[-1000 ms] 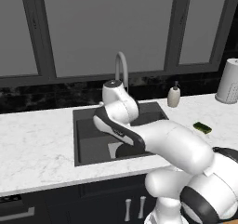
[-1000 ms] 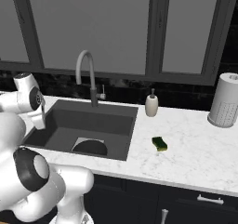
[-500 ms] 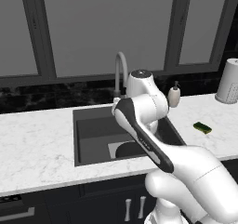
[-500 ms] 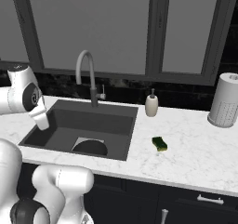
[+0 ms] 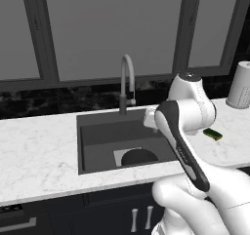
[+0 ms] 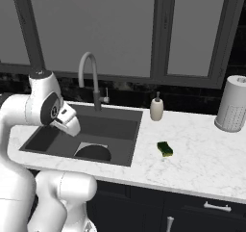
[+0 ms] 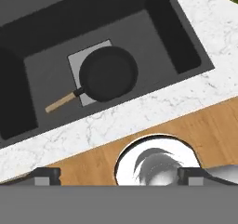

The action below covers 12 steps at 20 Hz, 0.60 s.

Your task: Pick the pan and sponge and place them into the sink. Then turn on the water.

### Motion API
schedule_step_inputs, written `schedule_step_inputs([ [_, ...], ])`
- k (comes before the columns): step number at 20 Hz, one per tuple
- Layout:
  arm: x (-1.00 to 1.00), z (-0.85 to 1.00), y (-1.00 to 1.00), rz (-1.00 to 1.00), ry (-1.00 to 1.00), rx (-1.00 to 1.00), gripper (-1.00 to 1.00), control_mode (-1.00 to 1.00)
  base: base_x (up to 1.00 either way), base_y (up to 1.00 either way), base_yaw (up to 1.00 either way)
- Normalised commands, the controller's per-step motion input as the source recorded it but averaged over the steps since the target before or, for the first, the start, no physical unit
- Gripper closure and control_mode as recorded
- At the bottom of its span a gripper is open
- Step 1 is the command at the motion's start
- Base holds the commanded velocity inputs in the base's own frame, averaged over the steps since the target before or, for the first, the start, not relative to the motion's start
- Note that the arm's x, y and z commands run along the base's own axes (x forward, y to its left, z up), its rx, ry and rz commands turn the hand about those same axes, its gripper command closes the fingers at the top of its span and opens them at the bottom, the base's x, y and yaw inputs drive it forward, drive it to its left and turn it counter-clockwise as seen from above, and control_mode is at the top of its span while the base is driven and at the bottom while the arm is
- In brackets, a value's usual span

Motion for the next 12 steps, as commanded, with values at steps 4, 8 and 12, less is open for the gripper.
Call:
schedule_step_inputs([
  [4,0.00,0.00,-0.89,0.48,-0.04,-0.11,-1.00,-1.00,0.00,0.00,0.00],
  [8,0.00,0.00,-0.97,0.38,-0.02,-0.04,-1.00,-1.00,0.00,0.00,0.00],
  [12,0.02,0.00,-0.87,0.32,0.00,0.00,-1.00,-1.00,0.00,0.00,0.00],
])
